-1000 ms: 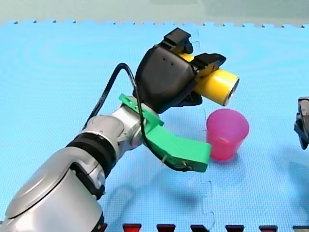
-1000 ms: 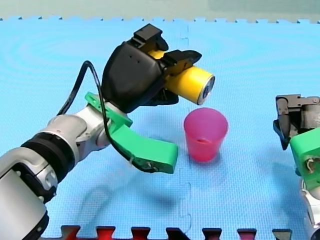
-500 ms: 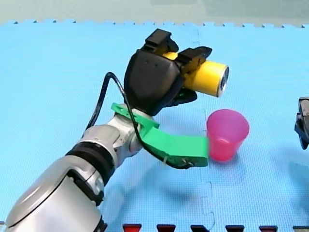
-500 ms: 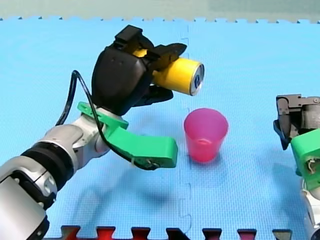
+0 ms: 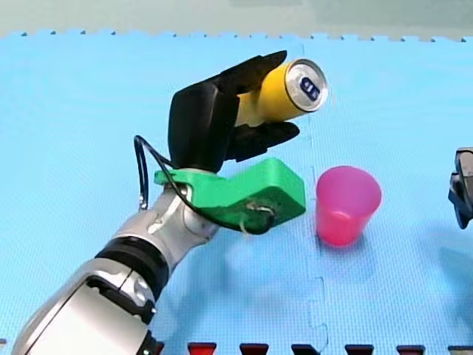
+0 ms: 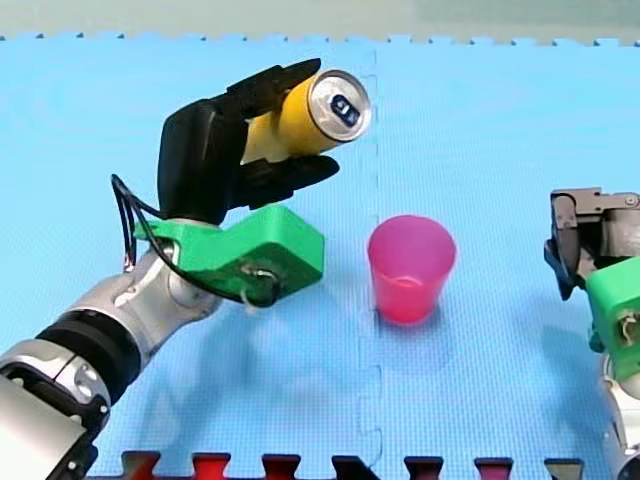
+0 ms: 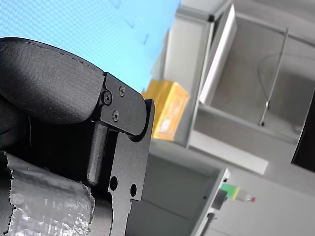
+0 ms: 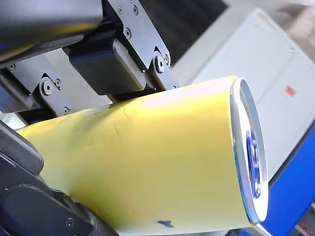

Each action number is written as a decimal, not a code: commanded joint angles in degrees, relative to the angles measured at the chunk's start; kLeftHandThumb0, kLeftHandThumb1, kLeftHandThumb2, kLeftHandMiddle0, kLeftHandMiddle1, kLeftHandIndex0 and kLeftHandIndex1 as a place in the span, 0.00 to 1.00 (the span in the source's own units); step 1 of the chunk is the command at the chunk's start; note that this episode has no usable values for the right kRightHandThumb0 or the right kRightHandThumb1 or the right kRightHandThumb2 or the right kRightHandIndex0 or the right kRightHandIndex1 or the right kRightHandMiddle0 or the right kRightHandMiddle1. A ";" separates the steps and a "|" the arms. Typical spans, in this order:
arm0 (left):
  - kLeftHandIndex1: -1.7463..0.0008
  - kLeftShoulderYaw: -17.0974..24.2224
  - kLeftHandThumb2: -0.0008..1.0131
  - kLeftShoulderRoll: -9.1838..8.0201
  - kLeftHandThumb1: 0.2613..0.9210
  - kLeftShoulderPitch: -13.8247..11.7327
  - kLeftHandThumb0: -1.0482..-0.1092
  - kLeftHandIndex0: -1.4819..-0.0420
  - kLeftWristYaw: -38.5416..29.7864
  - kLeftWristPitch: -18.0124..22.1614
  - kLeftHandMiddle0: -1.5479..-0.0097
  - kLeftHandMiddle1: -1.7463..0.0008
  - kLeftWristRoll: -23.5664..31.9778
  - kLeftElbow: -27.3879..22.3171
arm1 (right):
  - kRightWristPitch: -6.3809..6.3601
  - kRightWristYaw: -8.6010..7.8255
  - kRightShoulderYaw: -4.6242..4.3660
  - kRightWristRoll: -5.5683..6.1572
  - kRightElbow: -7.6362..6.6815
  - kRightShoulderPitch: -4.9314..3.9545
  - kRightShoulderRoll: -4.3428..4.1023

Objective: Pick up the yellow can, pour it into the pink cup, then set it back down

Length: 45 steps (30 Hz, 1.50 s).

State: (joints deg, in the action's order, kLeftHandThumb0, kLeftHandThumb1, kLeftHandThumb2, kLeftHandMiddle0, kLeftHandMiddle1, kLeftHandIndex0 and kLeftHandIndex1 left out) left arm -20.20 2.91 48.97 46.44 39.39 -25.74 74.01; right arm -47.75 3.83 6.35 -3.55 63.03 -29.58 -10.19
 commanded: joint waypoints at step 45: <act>1.00 29.69 0.00 2.33 0.85 -18.92 0.73 0.19 -49.75 -2.24 0.13 1.00 34.61 -16.00 | 1.56 -0.07 0.15 -0.21 -0.09 -0.20 -1.03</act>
State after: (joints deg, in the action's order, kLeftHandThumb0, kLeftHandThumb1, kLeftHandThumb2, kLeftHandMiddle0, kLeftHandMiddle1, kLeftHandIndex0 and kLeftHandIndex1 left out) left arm 9.35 5.69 30.65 -3.54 36.37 9.16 58.63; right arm -46.39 3.59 6.42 -3.87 63.27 -29.99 -11.05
